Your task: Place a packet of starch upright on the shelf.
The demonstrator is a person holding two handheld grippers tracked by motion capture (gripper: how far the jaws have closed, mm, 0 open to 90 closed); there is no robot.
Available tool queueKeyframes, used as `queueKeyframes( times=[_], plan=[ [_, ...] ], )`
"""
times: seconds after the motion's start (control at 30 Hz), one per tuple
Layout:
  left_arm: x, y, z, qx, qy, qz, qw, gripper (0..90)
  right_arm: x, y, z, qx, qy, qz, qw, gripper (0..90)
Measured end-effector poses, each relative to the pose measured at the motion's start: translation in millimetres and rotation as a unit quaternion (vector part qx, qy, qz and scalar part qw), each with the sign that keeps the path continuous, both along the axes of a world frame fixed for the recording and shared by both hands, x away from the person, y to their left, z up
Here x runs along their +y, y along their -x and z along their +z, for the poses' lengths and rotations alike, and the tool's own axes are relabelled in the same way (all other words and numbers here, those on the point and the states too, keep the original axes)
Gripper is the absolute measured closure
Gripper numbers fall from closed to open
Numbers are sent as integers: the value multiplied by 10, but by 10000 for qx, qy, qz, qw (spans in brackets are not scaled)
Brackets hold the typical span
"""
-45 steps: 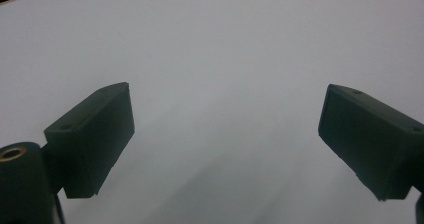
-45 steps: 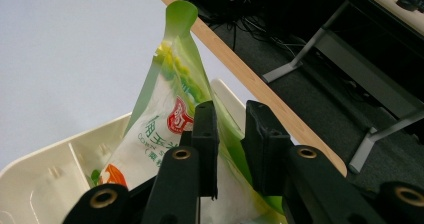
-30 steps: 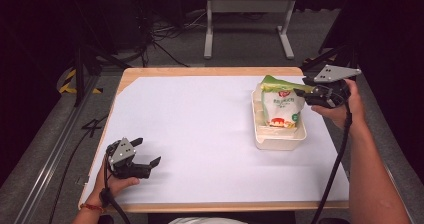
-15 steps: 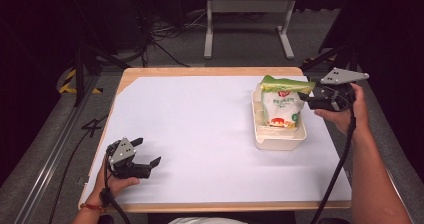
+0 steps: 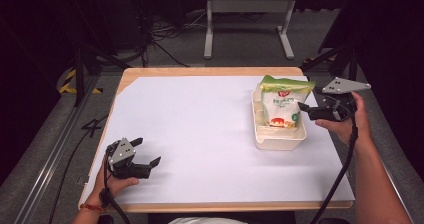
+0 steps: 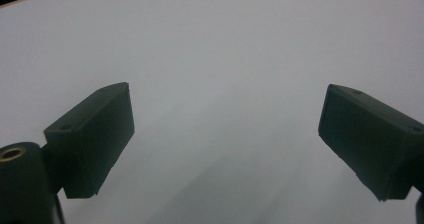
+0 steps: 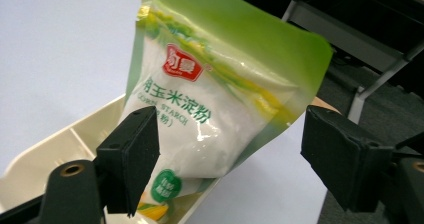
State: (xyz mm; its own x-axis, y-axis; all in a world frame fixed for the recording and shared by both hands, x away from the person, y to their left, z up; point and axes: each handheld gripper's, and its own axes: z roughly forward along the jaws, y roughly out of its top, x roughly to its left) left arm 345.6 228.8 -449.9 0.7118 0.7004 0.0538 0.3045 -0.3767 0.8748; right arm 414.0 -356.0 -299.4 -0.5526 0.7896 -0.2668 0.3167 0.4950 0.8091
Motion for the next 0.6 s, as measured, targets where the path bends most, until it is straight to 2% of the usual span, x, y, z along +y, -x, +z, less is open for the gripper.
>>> queueKeyframes(
  times=[0.27, 0.5, 0.6],
  plan=[
    [-9, -2, -5, 31, 3, -9, 10000, 85, -13, 95, -104, 35, -58, 3, 10000, 228],
    [-10, -2, -5, 28, -4, -3, 10000, 85, -53, 222, -208, 80, -255, 96, 9996, 223],
    [-10, 0, -3, 29, -7, 13, 10000, 85, -58, 264, -250, 117, -251, 112, 9996, 222]
  ],
)
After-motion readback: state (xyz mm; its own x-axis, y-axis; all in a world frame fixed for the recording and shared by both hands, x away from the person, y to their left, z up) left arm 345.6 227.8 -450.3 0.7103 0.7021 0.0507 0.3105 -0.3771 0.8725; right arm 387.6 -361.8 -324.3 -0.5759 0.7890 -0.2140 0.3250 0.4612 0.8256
